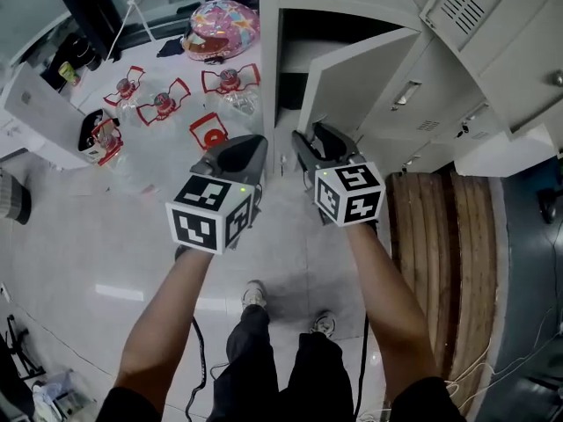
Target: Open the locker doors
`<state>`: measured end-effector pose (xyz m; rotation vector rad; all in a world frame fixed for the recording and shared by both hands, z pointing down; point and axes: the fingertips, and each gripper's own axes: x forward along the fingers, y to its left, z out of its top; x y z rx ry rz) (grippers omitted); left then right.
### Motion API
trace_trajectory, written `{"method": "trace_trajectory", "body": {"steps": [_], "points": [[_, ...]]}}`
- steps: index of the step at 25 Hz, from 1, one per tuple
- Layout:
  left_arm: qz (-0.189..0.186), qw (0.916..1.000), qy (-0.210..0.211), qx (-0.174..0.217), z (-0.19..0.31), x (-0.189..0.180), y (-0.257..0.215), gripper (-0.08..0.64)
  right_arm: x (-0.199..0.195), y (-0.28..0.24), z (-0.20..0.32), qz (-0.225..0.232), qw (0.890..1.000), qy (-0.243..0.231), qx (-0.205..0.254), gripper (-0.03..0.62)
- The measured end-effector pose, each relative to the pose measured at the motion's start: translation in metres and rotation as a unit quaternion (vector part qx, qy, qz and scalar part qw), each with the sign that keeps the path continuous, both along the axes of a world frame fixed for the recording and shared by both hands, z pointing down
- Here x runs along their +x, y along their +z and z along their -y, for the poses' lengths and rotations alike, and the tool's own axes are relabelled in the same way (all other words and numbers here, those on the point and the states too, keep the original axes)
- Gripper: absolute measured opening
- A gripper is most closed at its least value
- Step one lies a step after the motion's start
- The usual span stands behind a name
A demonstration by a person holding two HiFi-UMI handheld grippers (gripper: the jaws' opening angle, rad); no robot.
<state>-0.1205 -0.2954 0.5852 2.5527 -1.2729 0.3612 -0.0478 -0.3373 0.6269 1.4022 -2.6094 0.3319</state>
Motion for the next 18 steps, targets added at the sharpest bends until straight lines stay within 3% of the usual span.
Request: {"method": "trace_trajectory", "body": {"steps": [9,18], "points": [[0.002,0.9998,-0.019,0.004,-0.050,0.045,0.002,0.005,0.048,0.001,-0.047,-0.002,1.000,-0.005,0.009,0.160],[0.019,0.9997,0.004,0.012,-0.081,0.110,0.005,0.005,0.115,0.001,-0.079,0.002,1.000,0.004,0.030,0.147]]}}
